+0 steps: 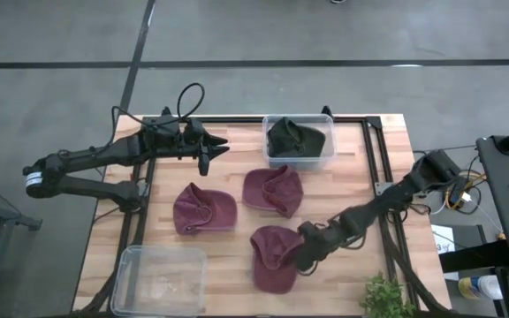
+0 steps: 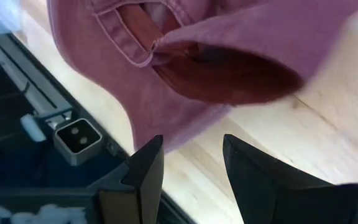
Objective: Pick & Place hat
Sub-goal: Put the bottom red cap into the bottom transparent bin
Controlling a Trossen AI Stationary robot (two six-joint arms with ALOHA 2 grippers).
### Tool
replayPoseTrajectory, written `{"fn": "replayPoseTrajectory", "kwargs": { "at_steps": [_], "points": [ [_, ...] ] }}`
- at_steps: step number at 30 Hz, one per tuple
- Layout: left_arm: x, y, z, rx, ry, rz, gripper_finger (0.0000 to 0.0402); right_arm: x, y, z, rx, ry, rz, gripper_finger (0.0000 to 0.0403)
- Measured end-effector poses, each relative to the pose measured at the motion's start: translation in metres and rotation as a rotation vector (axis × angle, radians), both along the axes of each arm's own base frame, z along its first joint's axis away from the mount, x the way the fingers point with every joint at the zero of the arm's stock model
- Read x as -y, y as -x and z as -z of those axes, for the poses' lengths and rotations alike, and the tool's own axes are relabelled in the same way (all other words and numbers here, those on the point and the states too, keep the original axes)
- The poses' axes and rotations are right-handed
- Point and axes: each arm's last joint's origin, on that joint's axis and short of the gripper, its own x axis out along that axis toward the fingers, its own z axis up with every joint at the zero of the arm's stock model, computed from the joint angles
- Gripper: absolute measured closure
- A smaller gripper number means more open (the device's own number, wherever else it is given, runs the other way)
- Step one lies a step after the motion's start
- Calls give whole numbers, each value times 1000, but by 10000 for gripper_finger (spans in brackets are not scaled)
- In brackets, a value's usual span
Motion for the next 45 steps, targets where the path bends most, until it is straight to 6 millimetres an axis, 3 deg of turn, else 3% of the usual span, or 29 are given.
{"fn": "replayPoseTrajectory", "kwargs": {
  "at_steps": [11, 16, 20, 23, 36, 45],
  "points": [
    [0, 0, 0, 3, 12, -3, 278, -12, -26, 18, -6, 49, -97, 253],
    [0, 0, 0, 2, 13, -4, 278, -9, -30, 26, -14, 76, -115, 292],
    [0, 0, 0, 3, 14, -4, 278, -5, -31, 25, 7, 96, -144, 350],
    [0, 0, 0, 3, 14, -4, 278, -1, -33, 20, 45, 131, -153, 384],
    [1, 0, 0, 4, 29, 16, 278, 46, -34, -5, 118, 344, -226, 388],
    [4, 0, 0, 16, 100, 97, 278, 87, -22, -48, 220, 592, -210, 389]
  ]
}}
